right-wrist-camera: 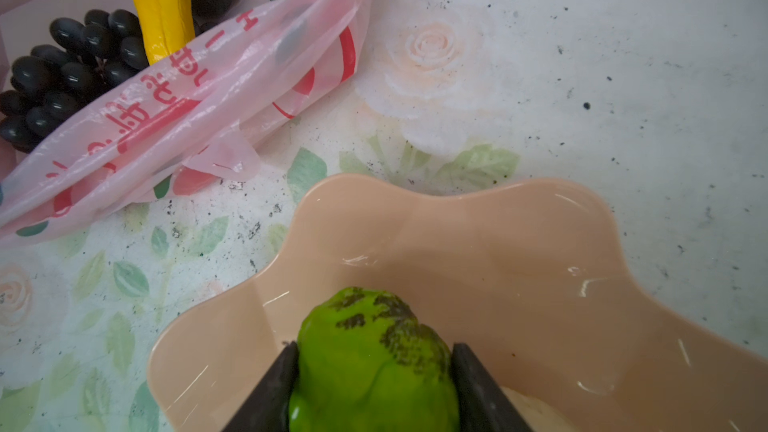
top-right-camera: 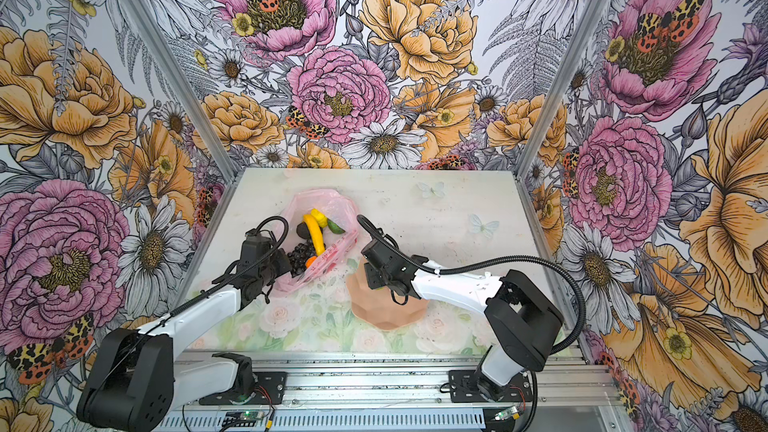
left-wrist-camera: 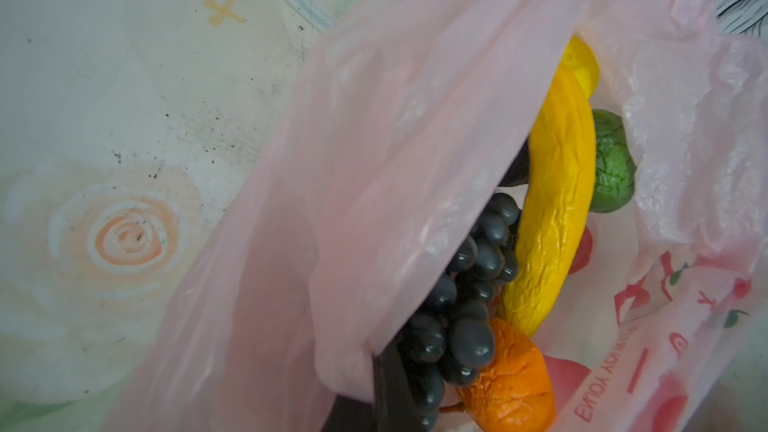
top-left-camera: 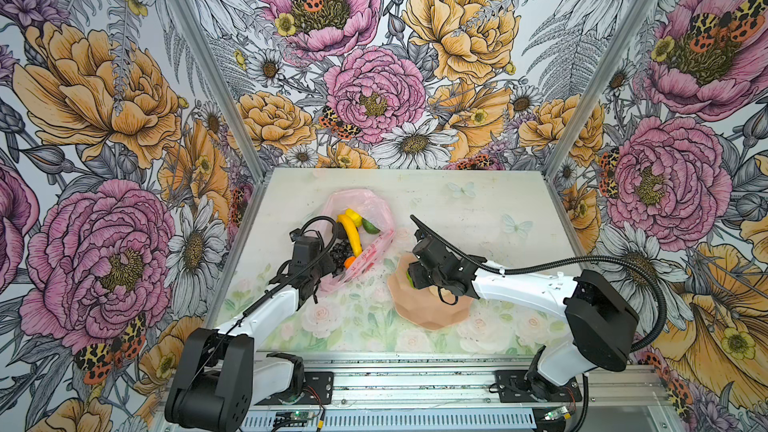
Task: Take the fake fruits out of the plastic bag
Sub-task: 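Lift the green fruit out of the bag with the right gripper over the bowl, then lower the green fruit into the pink bowl and open the right gripper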
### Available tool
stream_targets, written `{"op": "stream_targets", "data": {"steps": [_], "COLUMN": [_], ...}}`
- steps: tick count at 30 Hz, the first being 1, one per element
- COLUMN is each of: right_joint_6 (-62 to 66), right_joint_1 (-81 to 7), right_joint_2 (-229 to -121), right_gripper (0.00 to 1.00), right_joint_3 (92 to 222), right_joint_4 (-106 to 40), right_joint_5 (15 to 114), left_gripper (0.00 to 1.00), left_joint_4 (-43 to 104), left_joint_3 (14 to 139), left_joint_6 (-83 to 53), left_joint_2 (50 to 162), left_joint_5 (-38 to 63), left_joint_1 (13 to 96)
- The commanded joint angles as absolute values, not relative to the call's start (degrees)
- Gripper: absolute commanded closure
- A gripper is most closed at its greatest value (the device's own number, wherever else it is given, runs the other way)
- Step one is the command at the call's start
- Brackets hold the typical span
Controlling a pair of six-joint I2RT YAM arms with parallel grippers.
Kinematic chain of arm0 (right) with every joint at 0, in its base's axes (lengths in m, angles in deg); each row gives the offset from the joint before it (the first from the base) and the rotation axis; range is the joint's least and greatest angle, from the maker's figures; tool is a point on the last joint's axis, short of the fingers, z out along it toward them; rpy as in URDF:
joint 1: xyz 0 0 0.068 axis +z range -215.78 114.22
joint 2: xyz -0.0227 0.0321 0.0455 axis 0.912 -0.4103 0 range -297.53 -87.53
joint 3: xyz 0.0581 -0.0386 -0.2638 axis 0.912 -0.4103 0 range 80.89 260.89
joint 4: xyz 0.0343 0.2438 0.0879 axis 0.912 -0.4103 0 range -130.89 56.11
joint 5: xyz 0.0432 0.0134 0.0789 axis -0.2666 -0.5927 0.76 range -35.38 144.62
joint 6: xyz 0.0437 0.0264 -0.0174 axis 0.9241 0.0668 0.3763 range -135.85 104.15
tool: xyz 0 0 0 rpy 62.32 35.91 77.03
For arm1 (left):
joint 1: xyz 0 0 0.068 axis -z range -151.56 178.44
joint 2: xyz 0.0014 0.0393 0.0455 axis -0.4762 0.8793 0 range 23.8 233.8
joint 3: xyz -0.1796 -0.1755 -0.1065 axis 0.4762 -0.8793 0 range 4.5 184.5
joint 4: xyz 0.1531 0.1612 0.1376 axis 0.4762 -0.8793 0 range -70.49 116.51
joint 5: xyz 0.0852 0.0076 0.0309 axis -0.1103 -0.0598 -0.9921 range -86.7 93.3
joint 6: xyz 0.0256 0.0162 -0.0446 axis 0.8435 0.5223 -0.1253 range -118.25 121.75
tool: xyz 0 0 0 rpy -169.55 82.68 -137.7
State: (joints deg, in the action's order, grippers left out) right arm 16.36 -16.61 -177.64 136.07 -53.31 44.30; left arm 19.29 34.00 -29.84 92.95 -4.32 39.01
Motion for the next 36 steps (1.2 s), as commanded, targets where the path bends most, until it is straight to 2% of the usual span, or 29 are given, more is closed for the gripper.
{"op": "stream_targets", "data": {"steps": [1,13,24,36], "right_joint_6": [17.6,18.3,18.2,17.2], "right_joint_1": [-16.4,-16.3,-16.3,-16.3], "right_joint_2": [-175.6,-175.7,-176.1,-175.7], "right_gripper": [0.49,0.47,0.35,0.29], "right_joint_3": [134.8,133.0,133.3,134.6], "right_joint_4": [-52.6,-52.6,-52.7,-53.7], "right_joint_5": [43.1,42.9,42.5,41.8], "left_gripper": [1.00,1.00,1.00,1.00], "left_joint_4": [20.1,20.0,20.1,20.2], "left_joint_3": [34.0,34.0,34.0,33.9], "left_joint_6": [-29.6,-29.5,-29.6,-29.6], "left_joint_2": [93.2,93.2,93.2,93.1], "left_joint_5": [-3.6,-3.6,-3.7,-3.7], "left_joint_1": [38.4,38.4,38.4,38.4]}}
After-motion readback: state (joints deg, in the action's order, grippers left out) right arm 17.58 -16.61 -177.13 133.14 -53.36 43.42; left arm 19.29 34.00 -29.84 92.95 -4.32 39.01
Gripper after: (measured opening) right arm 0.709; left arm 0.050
